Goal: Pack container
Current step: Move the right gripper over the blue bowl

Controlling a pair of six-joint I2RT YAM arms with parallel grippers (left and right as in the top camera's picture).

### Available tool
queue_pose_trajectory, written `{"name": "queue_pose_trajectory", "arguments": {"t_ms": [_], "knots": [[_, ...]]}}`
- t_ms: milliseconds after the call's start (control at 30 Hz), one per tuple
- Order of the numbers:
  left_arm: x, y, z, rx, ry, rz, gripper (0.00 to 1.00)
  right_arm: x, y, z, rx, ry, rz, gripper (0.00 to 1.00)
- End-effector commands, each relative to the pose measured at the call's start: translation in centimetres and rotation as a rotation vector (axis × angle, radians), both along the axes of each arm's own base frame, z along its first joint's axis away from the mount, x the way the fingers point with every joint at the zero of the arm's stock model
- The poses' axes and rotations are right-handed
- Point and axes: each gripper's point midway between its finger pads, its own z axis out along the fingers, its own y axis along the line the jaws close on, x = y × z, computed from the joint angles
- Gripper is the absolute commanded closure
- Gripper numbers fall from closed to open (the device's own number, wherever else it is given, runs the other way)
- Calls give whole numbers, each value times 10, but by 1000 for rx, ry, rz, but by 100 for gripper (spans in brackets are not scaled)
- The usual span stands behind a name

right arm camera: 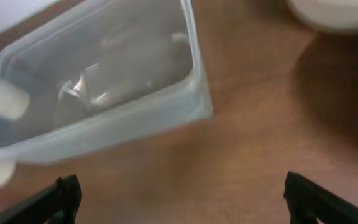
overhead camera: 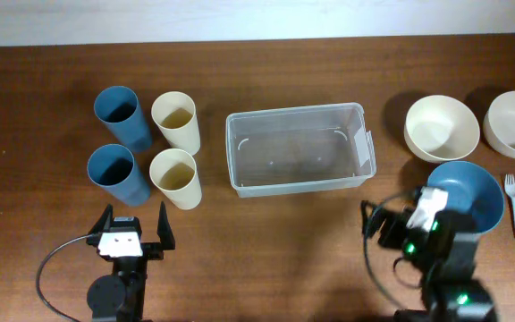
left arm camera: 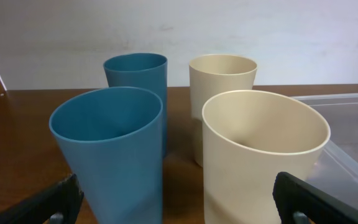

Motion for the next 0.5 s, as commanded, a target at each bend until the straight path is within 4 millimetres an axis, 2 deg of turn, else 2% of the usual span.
{"name": "queue_pose_trajectory", "arguments": {"t_ms": [0, 100, 167, 233, 300, 400, 467], "knots": [[0, 2, -1, 19, 2, 10, 0, 19, -23, 46, -102, 44, -72, 1], [0, 2, -1, 19, 2, 10, 0, 30, -40, 75, -159, 138, -133, 1], [0, 2, -1, 19, 2, 10, 0, 47, -38, 98, -147, 130, -120, 1], [0, 2, -1, 19, 2, 10, 0, 61, -39, 109, -148, 136, -114, 1], [0, 2, -1, 19, 2, 10, 0, 70, -41, 108, -179, 155, -99, 1], [0, 2, -1, 19, 2, 10, 0, 77, -53, 92, -222, 215, -133, 1], [0, 2, -1, 19, 2, 10, 0, 70, -78, 79, -223, 293, -312, 1]]}}
